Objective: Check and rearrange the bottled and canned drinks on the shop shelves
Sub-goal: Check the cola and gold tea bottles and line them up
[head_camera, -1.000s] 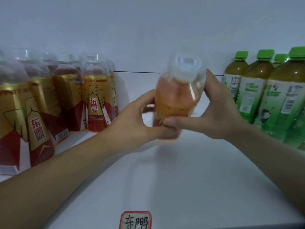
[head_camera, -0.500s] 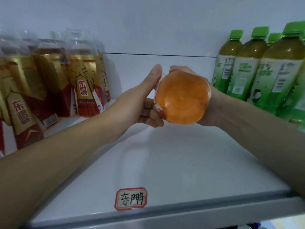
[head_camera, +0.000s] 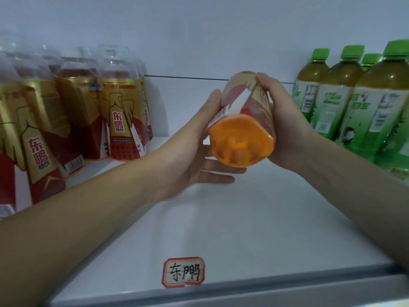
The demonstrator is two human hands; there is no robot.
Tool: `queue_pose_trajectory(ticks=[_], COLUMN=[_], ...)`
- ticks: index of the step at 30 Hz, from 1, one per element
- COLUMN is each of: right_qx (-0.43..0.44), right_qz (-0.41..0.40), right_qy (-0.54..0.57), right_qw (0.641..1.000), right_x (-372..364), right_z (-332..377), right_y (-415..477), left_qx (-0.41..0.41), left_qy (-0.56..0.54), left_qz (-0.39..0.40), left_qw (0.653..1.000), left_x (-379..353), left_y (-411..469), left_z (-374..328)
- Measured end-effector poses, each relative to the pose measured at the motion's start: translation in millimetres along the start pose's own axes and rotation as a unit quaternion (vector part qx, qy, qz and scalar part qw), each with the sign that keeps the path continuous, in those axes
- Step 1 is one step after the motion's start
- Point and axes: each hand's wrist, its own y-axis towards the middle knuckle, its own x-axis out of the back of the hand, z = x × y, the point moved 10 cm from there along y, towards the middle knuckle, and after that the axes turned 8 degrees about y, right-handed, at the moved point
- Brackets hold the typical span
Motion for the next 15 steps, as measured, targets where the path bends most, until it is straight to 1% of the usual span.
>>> queue_pose_trajectory(ticks=[2,3,4,6,8,10,11,13,14,15], right_qx=[0.01,0.012,0.007,0.012,0.033,0.04,0.038,0.033,0.029,0.03], right_qz=[0.002,0.007,0.01,-0.005,-0.004,-0.012,-0.015,-0.018,-0.024,-0.037], right_qy=[0.032,0.033,0.034,0.022,-0.017,-0.057,-0.062,-0.052,-0.037,-0.023], right_qw=[0.999,0.999,0.999,1.0,0.999,0.998,0.997,0.998,0.999,0.999], right_x=[-3,-4,-7,-4,-6,-3,0,3,4,8], right_z=[2,4,4,5,12,15,15,12,10,10], right_y=[-2,-2,-2,-2,-2,-4,-4,-3,-3,-1], left_qx=[0.008,0.0,-0.01,-0.038,-0.065,-0.092,-0.106,-0.116,-0.116,-0.113], left_qy=[-0.028,-0.023,-0.007,0.014,0.064,0.1,0.125,0.196,0.201,0.181], left_qz=[0.04,0.056,0.039,-0.028,-0.101,-0.144,-0.157,-0.158,-0.147,-0.121], left_qw=[0.999,0.998,0.999,0.999,0.991,0.98,0.974,0.961,0.962,0.97], left_x=[-11,-14,-8,6,19,27,29,29,30,27], left_y=[3,-1,1,3,2,1,-2,-3,-2,0], left_z=[-4,-5,-2,-6,-11,-16,-17,-20,-19,-18])
